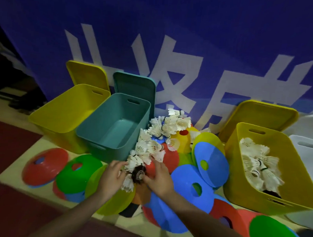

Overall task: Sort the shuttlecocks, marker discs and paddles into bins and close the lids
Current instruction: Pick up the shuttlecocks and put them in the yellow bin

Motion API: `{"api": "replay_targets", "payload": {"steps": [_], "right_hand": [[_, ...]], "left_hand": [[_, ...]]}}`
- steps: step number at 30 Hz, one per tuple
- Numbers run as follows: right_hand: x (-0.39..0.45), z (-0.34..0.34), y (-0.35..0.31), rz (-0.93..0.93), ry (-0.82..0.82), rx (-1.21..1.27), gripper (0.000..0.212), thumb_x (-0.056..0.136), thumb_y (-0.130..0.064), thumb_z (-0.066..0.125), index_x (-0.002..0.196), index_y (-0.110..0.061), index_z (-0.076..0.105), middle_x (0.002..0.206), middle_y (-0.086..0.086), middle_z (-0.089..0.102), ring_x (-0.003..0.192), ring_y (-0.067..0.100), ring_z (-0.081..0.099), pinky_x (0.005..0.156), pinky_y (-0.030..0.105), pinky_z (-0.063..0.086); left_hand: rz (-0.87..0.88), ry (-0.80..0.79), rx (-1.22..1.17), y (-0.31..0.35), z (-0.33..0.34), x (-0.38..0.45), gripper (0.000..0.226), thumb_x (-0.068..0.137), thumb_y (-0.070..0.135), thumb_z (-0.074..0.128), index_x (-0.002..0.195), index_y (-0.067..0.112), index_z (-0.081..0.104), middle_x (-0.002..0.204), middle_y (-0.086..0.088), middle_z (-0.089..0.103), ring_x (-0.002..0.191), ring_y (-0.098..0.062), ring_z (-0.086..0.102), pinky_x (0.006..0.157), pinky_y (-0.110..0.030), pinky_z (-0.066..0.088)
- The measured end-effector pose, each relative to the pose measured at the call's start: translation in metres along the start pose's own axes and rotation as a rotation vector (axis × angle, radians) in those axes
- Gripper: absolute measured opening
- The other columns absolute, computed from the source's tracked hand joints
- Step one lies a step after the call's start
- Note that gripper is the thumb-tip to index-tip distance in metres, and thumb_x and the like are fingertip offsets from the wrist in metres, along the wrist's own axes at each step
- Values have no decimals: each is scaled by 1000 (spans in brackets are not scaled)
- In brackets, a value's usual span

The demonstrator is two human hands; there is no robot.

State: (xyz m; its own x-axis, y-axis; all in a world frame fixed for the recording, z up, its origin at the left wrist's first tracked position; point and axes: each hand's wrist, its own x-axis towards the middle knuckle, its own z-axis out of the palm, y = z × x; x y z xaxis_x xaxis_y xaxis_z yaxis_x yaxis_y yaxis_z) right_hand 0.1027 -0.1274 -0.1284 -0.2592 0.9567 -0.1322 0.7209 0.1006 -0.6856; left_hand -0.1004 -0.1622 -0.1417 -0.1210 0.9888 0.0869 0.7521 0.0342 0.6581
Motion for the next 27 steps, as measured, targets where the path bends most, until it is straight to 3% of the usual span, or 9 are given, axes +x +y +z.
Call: {"api": "replay_targets", "payload": {"steps": [4, 9, 14, 22, 27], "right_hand": [[7, 32, -24, 55, -19, -132, 105, 75, -64, 63, 153, -19, 7, 149, 6, 28, 138, 25, 27, 106, 36, 36], [13, 55, -33, 137, -62, -258, 106, 79, -64, 59, 153, -20, -3, 149, 7, 25, 137, 27, 25, 101, 38, 41], [18, 57, -26, 153, -56, -302, 94, 84, -62, 53, 152, -18, 6, 143, 7, 30, 134, 25, 29, 98, 36, 43], [11, 47, -14, 57, 62, -138, 63, 86, -48, 58, 139, -21, 39, 130, 2, 48, 123, 20, 43, 95, 31, 42], [8, 30, -10, 22, 119, -17, 62, 85, -42, 64, 137, -17, 43, 130, 3, 51, 122, 21, 47, 97, 29, 40]], "left_hand": [[-88, -79, 154, -39, -5, -5, 42, 89, 25, 61, 130, 16, 54, 121, -7, 52, 116, -26, 48, 96, -35, 39], [-159, -252, 197, -59, -2, -1, 55, 90, 37, 58, 140, 18, 43, 131, -7, 48, 124, -25, 44, 100, -34, 39], [-219, -315, 170, -63, 4, 1, 57, 89, 42, 59, 139, 21, 43, 131, -6, 51, 121, -23, 48, 96, -33, 42], [-251, -162, 16, -60, -6, -6, 43, 84, 30, 66, 125, 19, 58, 115, -5, 54, 105, -22, 56, 84, -31, 46], [-235, -64, -115, -51, -17, -13, 36, 84, 28, 67, 119, 21, 59, 109, -2, 50, 100, -22, 56, 82, -33, 47]]}}
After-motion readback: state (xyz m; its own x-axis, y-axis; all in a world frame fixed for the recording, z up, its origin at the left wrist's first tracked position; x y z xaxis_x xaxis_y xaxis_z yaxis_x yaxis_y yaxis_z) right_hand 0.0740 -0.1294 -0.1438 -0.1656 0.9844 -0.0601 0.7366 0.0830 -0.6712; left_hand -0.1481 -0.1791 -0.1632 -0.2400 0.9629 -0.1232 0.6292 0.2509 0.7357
